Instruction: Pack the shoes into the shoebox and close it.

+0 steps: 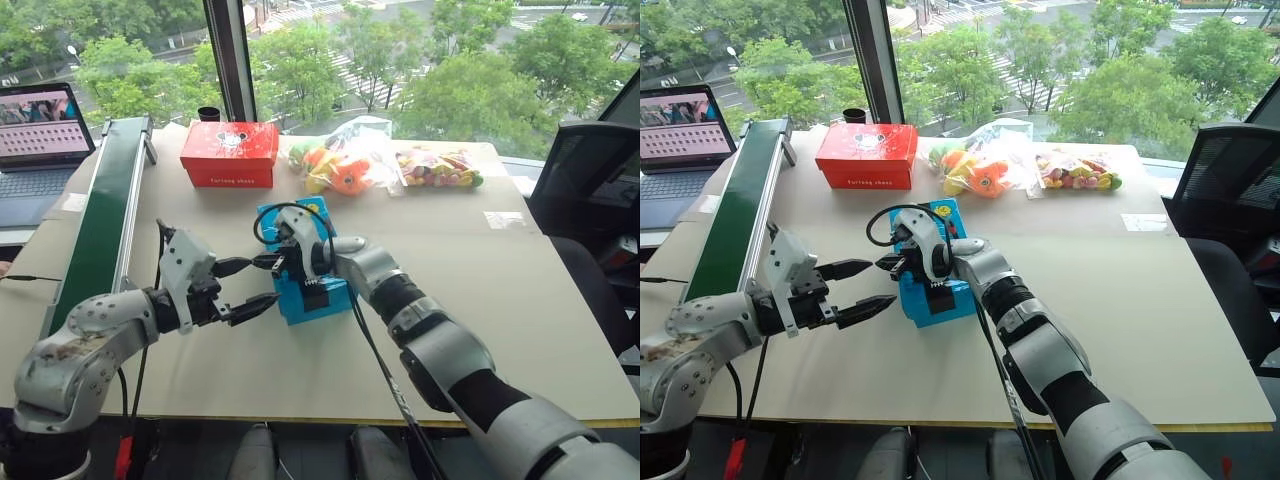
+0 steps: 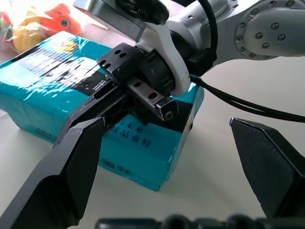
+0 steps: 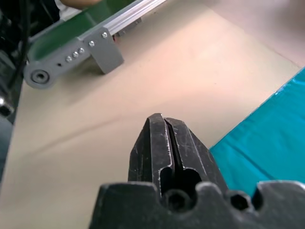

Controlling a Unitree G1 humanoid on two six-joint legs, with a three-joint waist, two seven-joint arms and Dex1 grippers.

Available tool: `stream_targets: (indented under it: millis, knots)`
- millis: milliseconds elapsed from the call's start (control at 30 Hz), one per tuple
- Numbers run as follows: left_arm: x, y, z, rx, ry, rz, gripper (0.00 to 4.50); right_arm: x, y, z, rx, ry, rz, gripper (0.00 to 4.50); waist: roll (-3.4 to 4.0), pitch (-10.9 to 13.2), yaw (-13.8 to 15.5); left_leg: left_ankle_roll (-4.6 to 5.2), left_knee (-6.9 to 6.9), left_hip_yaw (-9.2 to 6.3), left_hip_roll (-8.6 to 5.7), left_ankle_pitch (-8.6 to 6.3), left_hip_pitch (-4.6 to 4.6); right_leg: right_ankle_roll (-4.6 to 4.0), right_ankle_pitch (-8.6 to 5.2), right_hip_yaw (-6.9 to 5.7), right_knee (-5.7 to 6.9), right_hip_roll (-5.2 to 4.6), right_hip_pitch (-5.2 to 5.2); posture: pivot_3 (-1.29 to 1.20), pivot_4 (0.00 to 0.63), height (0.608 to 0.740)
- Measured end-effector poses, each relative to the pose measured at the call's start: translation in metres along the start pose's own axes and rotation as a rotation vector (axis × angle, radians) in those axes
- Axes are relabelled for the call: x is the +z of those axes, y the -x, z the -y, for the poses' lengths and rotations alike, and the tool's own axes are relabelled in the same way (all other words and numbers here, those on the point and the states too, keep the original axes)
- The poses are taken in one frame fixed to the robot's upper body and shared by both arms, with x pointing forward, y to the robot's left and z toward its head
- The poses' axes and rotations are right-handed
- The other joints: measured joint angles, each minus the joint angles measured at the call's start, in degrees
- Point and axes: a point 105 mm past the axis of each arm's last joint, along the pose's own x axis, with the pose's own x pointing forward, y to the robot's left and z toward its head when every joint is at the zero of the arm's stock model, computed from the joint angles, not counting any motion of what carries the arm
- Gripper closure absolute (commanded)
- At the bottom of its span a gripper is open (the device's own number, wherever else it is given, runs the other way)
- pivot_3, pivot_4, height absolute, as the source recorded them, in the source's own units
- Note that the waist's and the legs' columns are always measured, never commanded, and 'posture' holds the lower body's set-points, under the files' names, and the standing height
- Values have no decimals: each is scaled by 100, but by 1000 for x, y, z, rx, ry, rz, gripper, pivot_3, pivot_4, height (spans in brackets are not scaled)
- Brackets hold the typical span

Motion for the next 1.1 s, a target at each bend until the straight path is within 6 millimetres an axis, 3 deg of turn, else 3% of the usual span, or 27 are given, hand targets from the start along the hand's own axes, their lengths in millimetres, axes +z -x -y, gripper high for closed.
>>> stream_targets:
  millis: [133, 267, 300, 433, 500, 600, 700, 800, 900, 1100]
  knots:
    - [-1, 2, -1, 37, -1, -1, 0, 2, 6, 5, 4, 11, 32, 4463, 1, 1, 41, -6, 5, -1, 0, 5, 13, 23, -12, -4, 1, 0, 13, 0, 150, 739]
    - [0, 1, -5, 50, -7, 8, 0, 16, 47, 21, 13, -40, 144, 3397, 3, 3, 138, -7, 12, -3, 0, 8, -18, 10, -4, -7, 2, 0, -10, 0, 150, 739]
    - [0, 0, -8, 53, -11, 9, 0, 22, 63, 25, 3, -18, 169, 2933, 3, 3, 154, -7, 11, -3, 0, 9, -23, -2, 3, -7, 1, 0, -14, 0, 150, 739]
    - [-2, -7, -17, 69, -44, 11, 0, 31, 118, 21, -37, 30, 201, 1580, 3, 3, 142, -9, -6, -2, 0, 1, -31, -3, -2, -5, -9, 0, -22, 0, 150, 739]
    - [-1, -10, -20, 70, -59, 18, 0, 29, 133, 17, -52, 25, 199, 975, 3, 3, 87, -9, -13, 2, 2, -3, -31, -5, -4, 0, -11, 0, -29, 0, 150, 739]
    - [-7, -14, -42, 158, -69, 53, 0, -7, 185, 20, -196, -11, 137, 25, 5, 4, 184, -8, -10, -1, -2, -4, -31, -1, -9, -7, -31, -4, -14, 0, 150, 739]
    - [-27, -10, -68, 302, 41, 87, 0, -51, 231, 38, -435, -74, 63, 25, 4, 4, 185, -7, 8, 11, -8, -3, -35, 5, -7, 4, -34, -13, -13, 0, 150, 739]
    - [-36, -13, -72, 381, 92, 140, 0, -64, 248, 47, -618, -37, 110, 25, 1, 2, 83, -6, 6, 17, -5, -2, -27, 13, -8, 17, -32, -9, -9, 0, 150, 739]
    - [-67, -6, -67, 477, 138, 118, 0, -100, 267, 43, -790, -87, 125, 25, 0, -3, 89, -5, 1, 20, -6, -5, -28, 11, -7, 20, -33, -9, -11, 0, 150, 739]
    - [-129, 17, -53, 714, 167, 48, 0, -150, 266, 30, -937, -211, 134, 25, 1, -4, 108, -5, 5, 29, -7, -4, -24, 11, -5, 25, -33, -13, -7, 0, 150, 739]
